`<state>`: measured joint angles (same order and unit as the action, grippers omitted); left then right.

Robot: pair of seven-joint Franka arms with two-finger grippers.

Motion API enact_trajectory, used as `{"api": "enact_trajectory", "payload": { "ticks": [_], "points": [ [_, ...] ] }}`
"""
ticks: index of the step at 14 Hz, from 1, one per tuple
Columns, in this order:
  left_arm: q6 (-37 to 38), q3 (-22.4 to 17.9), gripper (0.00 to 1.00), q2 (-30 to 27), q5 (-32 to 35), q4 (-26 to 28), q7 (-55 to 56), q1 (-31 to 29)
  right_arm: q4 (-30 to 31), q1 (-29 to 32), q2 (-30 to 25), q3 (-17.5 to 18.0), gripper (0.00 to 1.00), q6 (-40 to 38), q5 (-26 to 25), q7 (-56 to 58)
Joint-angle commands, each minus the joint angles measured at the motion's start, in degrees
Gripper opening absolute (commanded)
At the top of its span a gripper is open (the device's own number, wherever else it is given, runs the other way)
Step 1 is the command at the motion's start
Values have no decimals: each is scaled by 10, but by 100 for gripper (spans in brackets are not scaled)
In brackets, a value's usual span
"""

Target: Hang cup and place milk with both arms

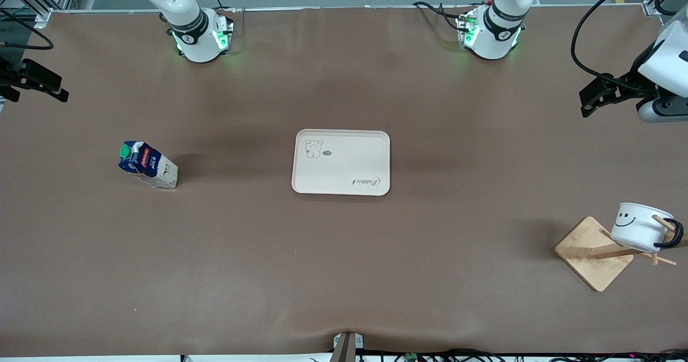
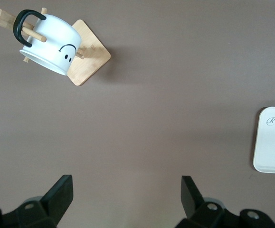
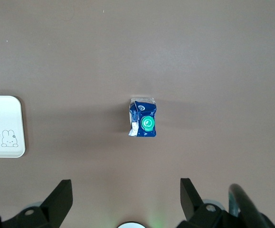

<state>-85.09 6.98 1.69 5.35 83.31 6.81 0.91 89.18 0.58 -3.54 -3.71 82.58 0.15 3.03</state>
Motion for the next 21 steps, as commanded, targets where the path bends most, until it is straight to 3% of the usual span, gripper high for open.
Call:
{"api": "enact_trajectory", "payload": {
  "ticks": [1, 21],
  "points": [
    [5, -1, 100, 13, 8, -16, -6, 2, 1, -2, -5, -3, 100, -3, 6, -7],
    [0, 0, 100, 23, 9, -21, 3, 4, 0, 4, 2, -3, 100, -1, 8, -7]
  ]
}}
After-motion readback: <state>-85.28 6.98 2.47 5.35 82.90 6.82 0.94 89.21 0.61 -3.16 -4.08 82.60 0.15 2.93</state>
